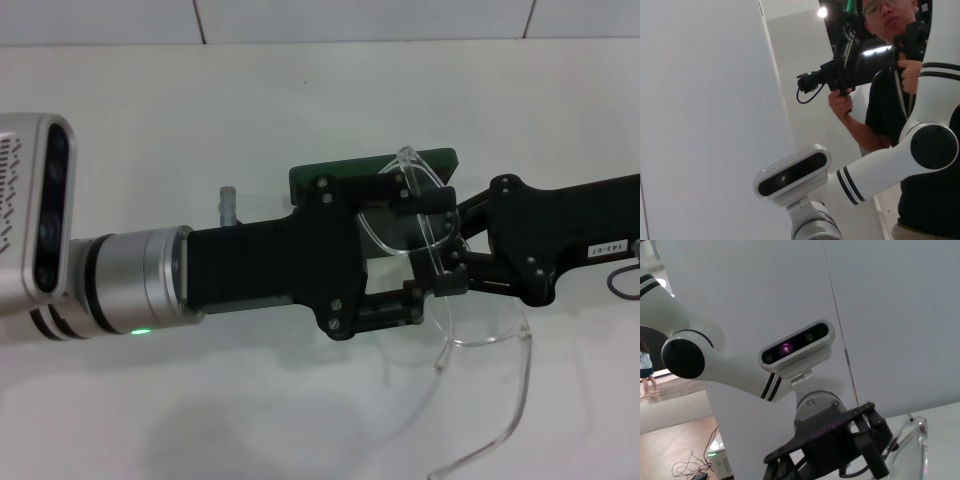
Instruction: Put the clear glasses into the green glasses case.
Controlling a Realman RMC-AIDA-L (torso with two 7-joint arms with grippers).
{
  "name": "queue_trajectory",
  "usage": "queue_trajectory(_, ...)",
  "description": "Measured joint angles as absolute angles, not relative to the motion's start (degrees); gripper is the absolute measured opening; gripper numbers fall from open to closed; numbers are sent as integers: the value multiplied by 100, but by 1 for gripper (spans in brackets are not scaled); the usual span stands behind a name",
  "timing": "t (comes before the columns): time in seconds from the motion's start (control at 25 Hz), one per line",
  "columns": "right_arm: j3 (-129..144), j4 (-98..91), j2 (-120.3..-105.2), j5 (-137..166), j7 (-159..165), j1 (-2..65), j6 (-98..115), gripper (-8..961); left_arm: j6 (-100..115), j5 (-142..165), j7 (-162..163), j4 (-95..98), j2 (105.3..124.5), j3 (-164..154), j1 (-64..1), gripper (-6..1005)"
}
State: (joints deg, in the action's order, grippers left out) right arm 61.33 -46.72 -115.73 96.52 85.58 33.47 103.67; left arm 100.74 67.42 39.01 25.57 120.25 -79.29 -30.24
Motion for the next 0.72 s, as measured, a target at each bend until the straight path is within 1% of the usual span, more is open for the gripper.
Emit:
queue_trajectory(0.32,6066,-4517,-11517,9649,8885,3384,10420,123,10085,6638,3891,2495,12010,-7912,-2981,580)
queue_trajectory(0.52,5734,-4433,-11526,9650,8909,3308,10360,123,10167,6501,3881,2544,11993,-7880,-2894,580)
queue_trajectory(0.72,5305,-4190,-11525,9648,8898,3282,10178,123,10463,6152,3831,2564,11935,-7772,-2740,579)
